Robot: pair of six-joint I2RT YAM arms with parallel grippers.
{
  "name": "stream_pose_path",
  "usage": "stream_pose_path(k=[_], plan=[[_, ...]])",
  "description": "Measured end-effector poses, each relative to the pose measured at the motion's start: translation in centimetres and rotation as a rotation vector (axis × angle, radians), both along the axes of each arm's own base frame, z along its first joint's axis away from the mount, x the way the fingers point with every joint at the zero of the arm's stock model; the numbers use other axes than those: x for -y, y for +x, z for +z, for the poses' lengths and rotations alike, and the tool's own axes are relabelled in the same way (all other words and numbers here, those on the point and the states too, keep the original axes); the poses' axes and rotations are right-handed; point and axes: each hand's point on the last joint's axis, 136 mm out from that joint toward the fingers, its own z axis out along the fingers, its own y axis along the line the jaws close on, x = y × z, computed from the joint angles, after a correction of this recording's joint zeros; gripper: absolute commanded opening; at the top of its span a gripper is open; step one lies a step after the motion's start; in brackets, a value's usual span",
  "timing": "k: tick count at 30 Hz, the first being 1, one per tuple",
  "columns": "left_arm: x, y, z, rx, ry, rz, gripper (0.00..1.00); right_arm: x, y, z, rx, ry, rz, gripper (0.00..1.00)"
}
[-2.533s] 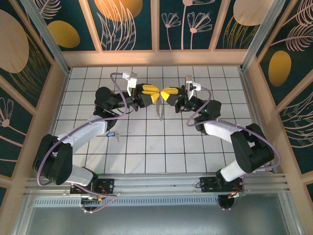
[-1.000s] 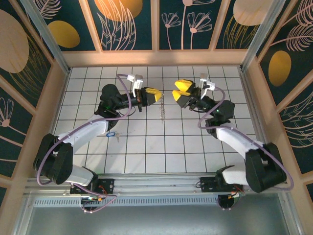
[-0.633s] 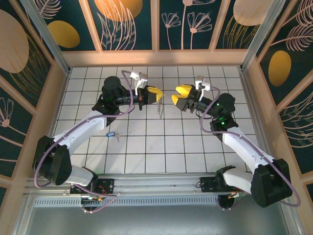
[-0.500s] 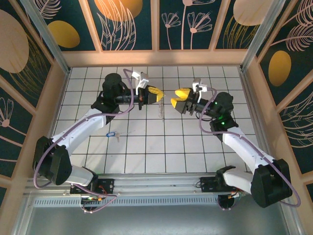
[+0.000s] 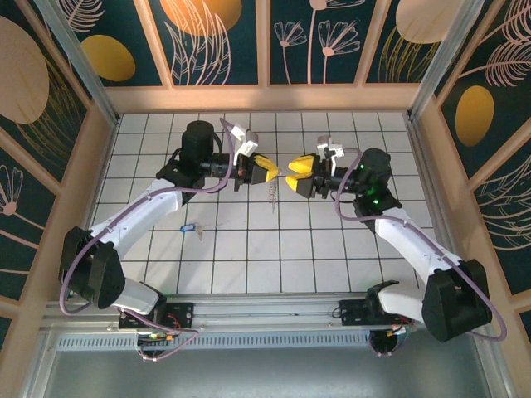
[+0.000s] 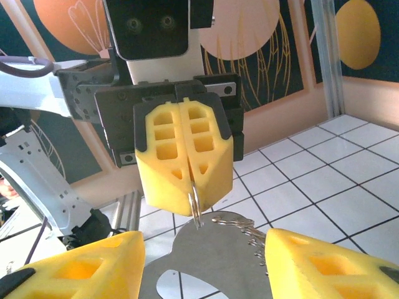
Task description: Put the keys on the keyring
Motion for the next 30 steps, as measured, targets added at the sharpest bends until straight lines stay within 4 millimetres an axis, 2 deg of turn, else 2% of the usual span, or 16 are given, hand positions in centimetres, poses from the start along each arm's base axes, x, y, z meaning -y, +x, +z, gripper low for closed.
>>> stream_pose_path(k=[7,13,17,24,29,30], plan=[[0.4,-0.6,0.2,0.001,-0.001,-0.023,0.0,-0.4,0.6,-0.7,-0.027,-0.01,0.023,0.52],[0.7,-0.7,0.0,-0.005,0.003,-0.03,0.0,-0.8,0.9,-0.6,-0.024,-0.006,0.033,0.47],[0.8,-0.7,-0.1,-0.007,0.004,-0.032,0.0,-1.1,0.7,-0.2,-0.009,-0.001,0.049,0.35],[0.7,-0.4,-0.1,-0.004,0.007,-0.014,0.0,-1.4,-0.1,0.3,0.016,0.006,0.104,0.0],[0.7,-0.3,0.0,-0.003,0.006,-0.014,0.0,-1.4,-0.2,0.4,0.024,0.008,0.107,0.0],[0.7,-0.3,0.0,-0.003,0.005,-0.014,0.06,-1.3,-0.2,0.4,0.025,0.008,0.105,0.0]])
